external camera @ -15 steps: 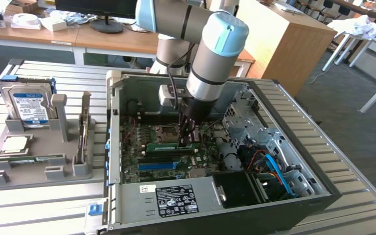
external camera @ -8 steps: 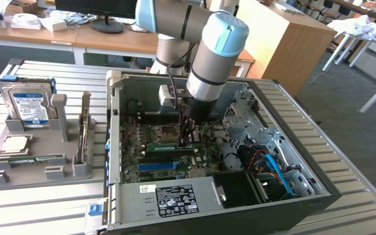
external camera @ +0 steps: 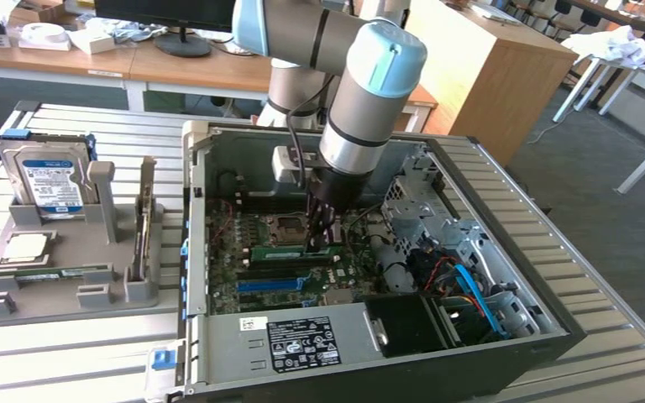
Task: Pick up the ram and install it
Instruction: 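Insert the ram into the slot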
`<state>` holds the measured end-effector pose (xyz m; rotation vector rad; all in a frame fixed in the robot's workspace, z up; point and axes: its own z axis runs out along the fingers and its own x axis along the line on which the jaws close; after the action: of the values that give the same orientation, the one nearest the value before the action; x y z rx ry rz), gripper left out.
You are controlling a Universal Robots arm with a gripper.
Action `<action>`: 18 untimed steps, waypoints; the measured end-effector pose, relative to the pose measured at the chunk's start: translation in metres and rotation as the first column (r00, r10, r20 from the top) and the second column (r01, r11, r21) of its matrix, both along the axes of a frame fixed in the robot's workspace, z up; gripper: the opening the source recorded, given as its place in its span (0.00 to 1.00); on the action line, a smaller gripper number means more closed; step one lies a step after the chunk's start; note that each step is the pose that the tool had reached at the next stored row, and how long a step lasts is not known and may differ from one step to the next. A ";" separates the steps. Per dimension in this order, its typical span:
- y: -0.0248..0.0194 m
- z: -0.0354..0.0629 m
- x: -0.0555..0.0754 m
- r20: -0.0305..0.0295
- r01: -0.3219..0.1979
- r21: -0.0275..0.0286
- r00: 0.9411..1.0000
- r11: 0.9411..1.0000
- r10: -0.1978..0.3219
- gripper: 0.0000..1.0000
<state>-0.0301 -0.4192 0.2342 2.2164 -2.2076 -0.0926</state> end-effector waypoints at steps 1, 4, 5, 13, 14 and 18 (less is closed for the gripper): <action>0.0000 -0.0002 0.000 0.000 0.000 0.000 1.000 1.000 0.000 0.12; 0.0000 -0.0005 0.000 0.000 0.000 0.000 1.000 1.000 0.000 0.12; -0.0001 -0.0006 0.000 0.000 0.000 0.000 1.000 1.000 0.000 0.12; -0.0005 -0.0005 0.000 0.000 0.000 0.000 1.000 1.000 0.000 0.12; -0.0005 -0.0005 0.000 0.000 0.000 0.000 1.000 1.000 0.000 0.12; -0.0010 -0.0005 0.000 0.000 0.000 0.000 1.000 1.000 0.000 0.12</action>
<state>-0.0301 -0.4202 0.2337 2.2163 -2.2075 -0.0924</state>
